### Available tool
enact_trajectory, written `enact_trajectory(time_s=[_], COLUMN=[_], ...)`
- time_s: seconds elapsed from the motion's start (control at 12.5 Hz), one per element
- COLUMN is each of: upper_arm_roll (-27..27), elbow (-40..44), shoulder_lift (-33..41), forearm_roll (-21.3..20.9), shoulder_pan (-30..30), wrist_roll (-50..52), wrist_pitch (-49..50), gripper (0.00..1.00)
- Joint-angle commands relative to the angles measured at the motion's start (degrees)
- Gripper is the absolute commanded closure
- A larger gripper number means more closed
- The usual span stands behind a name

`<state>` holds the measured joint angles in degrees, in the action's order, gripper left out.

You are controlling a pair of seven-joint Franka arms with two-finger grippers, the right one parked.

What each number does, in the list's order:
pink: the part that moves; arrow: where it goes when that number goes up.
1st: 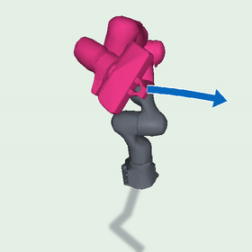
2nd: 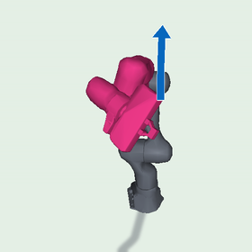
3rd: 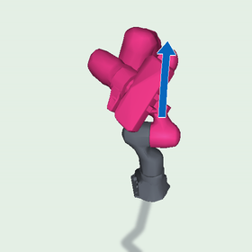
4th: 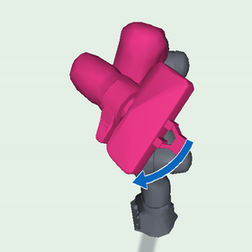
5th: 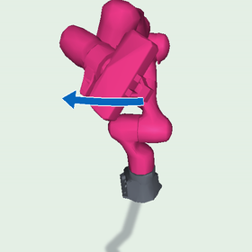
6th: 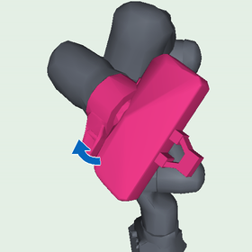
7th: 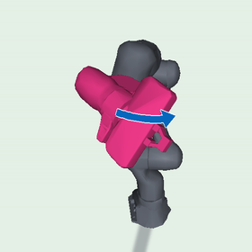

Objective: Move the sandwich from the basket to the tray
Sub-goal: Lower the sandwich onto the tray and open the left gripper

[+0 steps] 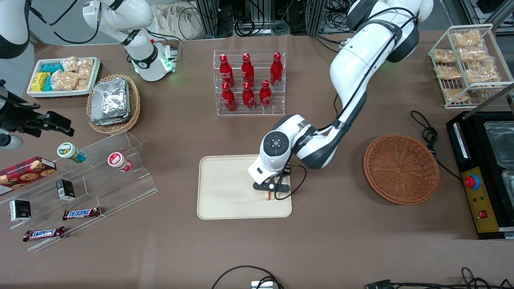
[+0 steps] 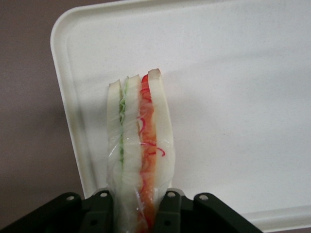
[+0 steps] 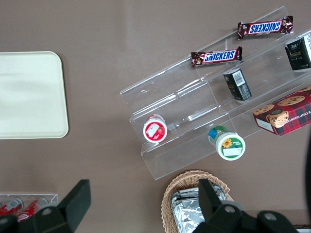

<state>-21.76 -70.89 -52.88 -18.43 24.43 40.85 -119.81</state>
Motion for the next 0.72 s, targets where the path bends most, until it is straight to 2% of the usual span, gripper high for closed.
enact_trajectory(time_s=[0.0, 0.08, 0.16, 0.24, 0.32, 0.4, 0.64], upper_arm_roll=[0.2, 0.2, 0.2, 0.2, 0.2, 0.2, 0.2], elbow=[1.8, 1.7, 1.6, 1.4, 1.4, 1.5, 2.1], shoulder_lift=[-1.8, -1.8, -1.9, -1.8, -1.8, -1.7, -0.6], forearm_roll=[-2.2, -2.4, -2.4, -2.4, -2.4, -2.5, -2.4], shoulder_pan=[1.2, 1.3, 1.3, 1.3, 1.3, 1.3, 1.1], wrist_roll=[1.8, 1.8, 1.9, 2.4, 4.4, 6.0, 9.1], wrist_pitch=[0.5, 0.5, 0.5, 0.5, 0.5, 0.4, 0.5], gripper=[0.77, 0.72, 0.57, 0.32, 0.13, 0.0, 0.0])
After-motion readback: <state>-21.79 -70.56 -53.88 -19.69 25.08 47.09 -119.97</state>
